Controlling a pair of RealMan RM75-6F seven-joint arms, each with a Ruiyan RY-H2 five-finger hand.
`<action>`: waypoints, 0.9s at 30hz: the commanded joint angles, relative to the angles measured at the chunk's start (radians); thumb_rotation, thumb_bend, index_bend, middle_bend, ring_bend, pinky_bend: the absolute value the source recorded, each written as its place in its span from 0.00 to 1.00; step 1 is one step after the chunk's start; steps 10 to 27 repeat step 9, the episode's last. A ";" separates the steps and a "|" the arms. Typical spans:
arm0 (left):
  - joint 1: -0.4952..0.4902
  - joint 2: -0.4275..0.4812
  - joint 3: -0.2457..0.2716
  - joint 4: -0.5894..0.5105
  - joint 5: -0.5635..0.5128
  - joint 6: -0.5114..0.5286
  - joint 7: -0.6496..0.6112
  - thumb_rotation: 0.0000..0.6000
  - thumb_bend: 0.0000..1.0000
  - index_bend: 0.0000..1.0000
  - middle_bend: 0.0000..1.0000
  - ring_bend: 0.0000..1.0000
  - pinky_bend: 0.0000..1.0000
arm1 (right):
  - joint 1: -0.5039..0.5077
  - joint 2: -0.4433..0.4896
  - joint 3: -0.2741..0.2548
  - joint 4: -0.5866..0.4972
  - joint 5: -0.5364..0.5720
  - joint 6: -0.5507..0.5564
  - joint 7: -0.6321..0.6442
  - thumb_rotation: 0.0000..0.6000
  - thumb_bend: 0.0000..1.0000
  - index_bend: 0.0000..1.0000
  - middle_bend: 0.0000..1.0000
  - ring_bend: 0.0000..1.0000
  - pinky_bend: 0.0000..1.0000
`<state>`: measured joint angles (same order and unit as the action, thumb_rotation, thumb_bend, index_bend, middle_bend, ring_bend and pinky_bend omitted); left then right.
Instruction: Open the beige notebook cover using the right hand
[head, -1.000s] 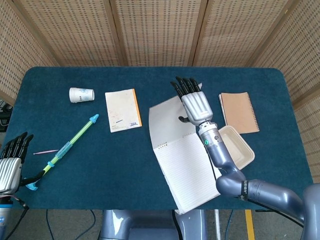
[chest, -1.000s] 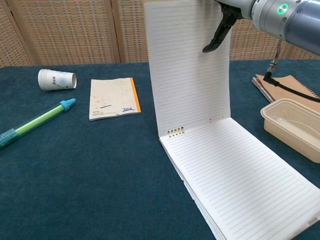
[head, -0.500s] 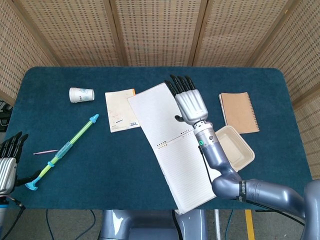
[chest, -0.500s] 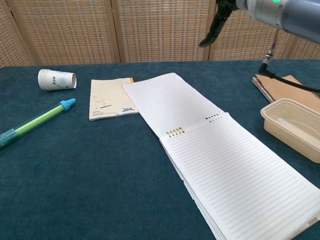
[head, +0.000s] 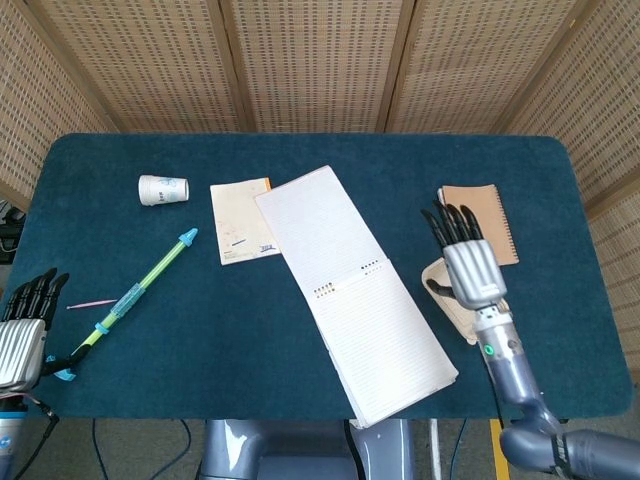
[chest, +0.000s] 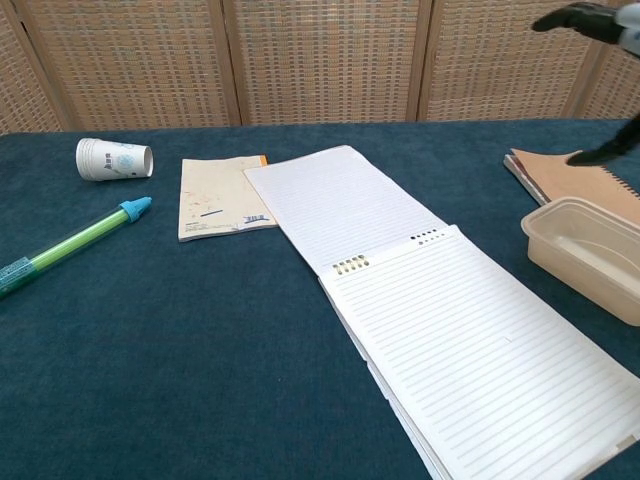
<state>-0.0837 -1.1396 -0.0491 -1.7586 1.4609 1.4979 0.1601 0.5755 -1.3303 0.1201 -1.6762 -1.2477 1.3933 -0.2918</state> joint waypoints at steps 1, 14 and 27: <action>0.002 -0.002 0.001 -0.001 0.004 0.004 0.003 1.00 0.19 0.00 0.00 0.00 0.04 | -0.106 0.033 -0.085 -0.016 -0.085 0.082 0.069 1.00 0.00 0.00 0.00 0.00 0.00; 0.003 -0.011 0.001 0.003 0.003 0.006 0.015 1.00 0.19 0.00 0.00 0.00 0.04 | -0.275 0.057 -0.173 -0.025 -0.191 0.217 0.176 1.00 0.00 0.00 0.00 0.00 0.00; 0.003 -0.011 0.001 0.003 0.003 0.006 0.015 1.00 0.19 0.00 0.00 0.00 0.04 | -0.275 0.057 -0.173 -0.025 -0.191 0.217 0.176 1.00 0.00 0.00 0.00 0.00 0.00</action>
